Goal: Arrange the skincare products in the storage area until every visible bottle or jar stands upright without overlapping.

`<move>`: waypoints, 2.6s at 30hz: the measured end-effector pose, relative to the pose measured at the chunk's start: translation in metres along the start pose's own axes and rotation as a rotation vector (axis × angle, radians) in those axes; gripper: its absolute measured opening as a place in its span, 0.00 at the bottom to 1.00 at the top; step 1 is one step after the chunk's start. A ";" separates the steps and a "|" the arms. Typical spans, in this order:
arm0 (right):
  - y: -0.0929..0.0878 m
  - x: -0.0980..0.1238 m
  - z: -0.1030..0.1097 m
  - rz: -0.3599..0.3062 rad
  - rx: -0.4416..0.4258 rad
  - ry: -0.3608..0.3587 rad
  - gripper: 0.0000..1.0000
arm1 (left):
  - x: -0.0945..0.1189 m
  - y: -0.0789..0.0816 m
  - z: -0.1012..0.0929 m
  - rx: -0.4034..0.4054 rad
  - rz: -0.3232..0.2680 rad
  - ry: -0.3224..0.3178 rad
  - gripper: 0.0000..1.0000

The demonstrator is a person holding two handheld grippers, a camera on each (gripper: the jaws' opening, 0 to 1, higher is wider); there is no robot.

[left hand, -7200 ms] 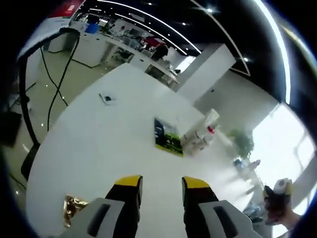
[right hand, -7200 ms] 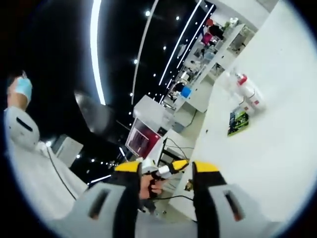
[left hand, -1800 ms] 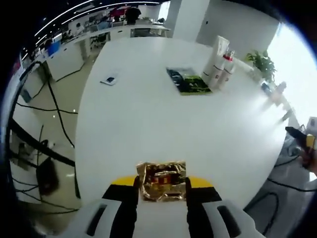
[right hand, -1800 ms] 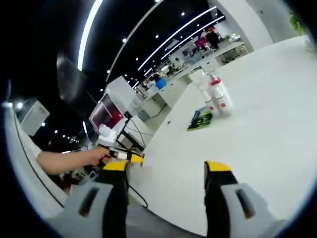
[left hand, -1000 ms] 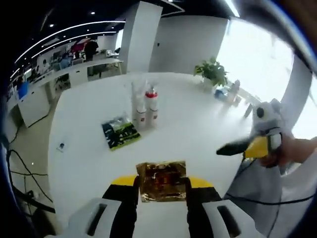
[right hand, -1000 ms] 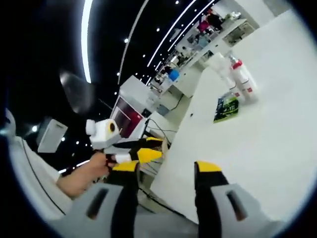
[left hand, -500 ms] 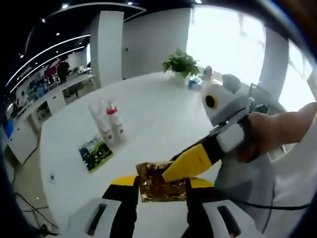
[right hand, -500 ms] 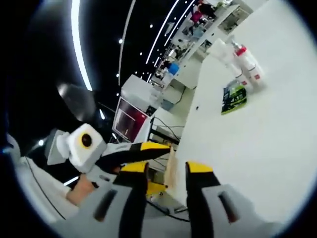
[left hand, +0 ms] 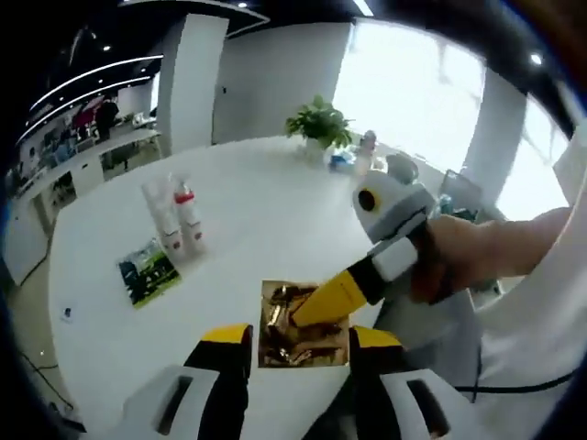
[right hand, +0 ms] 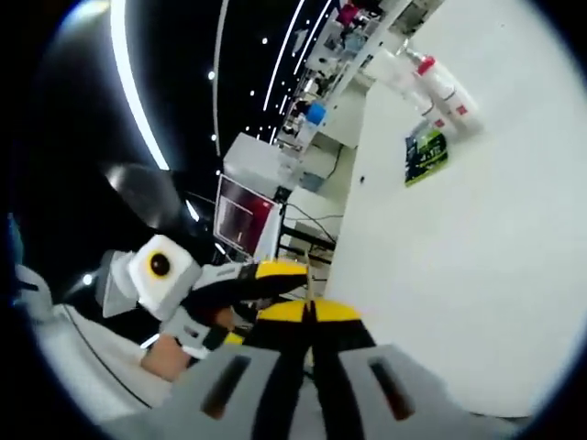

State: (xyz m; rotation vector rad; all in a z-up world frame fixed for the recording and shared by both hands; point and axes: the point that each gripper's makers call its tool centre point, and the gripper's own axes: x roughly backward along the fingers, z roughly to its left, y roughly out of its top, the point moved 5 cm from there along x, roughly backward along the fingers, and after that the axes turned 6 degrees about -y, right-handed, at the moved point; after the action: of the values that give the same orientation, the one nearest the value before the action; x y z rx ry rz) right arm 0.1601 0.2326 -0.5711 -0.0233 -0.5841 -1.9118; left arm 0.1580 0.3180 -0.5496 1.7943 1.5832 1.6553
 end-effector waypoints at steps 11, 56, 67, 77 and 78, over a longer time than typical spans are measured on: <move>0.001 0.018 0.026 0.100 0.118 0.160 0.02 | 0.019 0.003 -0.011 0.347 -0.191 -0.311 0.28; 0.005 0.012 0.050 -0.018 0.115 0.271 0.02 | 0.035 0.014 -0.008 0.661 -0.537 -0.426 0.01; 0.014 0.016 0.051 -0.055 0.084 0.283 0.03 | 0.038 0.013 -0.005 0.672 -0.544 -0.426 0.01; 0.023 0.023 0.049 -0.124 0.024 0.291 0.03 | 0.038 0.015 -0.004 0.669 -0.550 -0.416 0.01; 0.024 0.024 0.051 -0.125 0.032 0.290 0.03 | 0.038 0.015 -0.005 0.667 -0.549 -0.418 0.01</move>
State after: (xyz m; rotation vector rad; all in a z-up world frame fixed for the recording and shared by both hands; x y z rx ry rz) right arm 0.1583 0.2258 -0.5106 0.3126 -0.4265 -1.9795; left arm 0.1540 0.3400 -0.5148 1.5712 2.2785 0.4962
